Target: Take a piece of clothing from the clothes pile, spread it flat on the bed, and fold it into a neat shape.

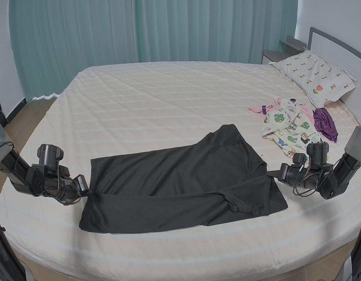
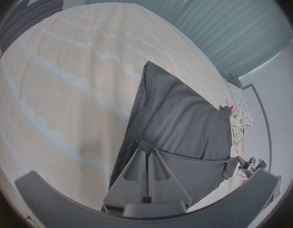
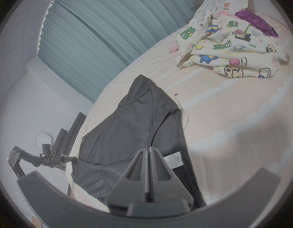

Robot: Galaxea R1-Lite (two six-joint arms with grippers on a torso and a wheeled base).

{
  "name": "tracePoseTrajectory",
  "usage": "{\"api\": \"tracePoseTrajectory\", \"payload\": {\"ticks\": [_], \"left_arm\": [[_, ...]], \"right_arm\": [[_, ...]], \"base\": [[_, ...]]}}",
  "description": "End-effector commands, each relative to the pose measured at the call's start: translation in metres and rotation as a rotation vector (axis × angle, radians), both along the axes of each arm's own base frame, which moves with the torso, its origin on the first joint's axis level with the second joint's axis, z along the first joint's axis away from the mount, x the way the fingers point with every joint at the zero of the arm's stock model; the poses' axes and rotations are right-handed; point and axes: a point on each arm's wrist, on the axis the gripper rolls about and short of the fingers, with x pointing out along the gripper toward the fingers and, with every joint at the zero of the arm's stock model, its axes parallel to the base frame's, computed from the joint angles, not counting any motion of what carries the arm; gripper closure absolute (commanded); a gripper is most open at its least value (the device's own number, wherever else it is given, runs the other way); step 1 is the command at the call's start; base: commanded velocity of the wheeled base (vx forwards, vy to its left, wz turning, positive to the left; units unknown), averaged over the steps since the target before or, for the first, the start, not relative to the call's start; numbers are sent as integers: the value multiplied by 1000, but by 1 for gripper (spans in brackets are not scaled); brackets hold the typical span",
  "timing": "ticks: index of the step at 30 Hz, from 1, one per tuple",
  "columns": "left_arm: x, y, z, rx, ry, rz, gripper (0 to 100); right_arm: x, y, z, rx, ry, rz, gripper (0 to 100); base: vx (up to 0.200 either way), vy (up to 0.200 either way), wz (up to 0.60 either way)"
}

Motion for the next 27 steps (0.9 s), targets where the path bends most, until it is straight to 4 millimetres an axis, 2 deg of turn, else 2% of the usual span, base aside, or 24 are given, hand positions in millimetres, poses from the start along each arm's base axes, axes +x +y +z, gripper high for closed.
{"api": "tracePoseTrajectory", "payload": {"ticks": [1,13,23,27], "left_arm": [[-6,3,16,-9,-42,19,100],[-40,1,41,4,-96,18,100],[-79,-3,42,-2,-86,9,100],[-93,-4,43,-2,-90,13,100]], "right_arm": [[-6,-2,1,1,0,-2,100],[-46,-3,27,39,-91,25,100],[-88,-5,52,103,-159,40,100],[-105,-9,55,115,-159,45,100]], "base": [[0,0,0],[0,0,0],[0,0,0],[0,0,0]]}}
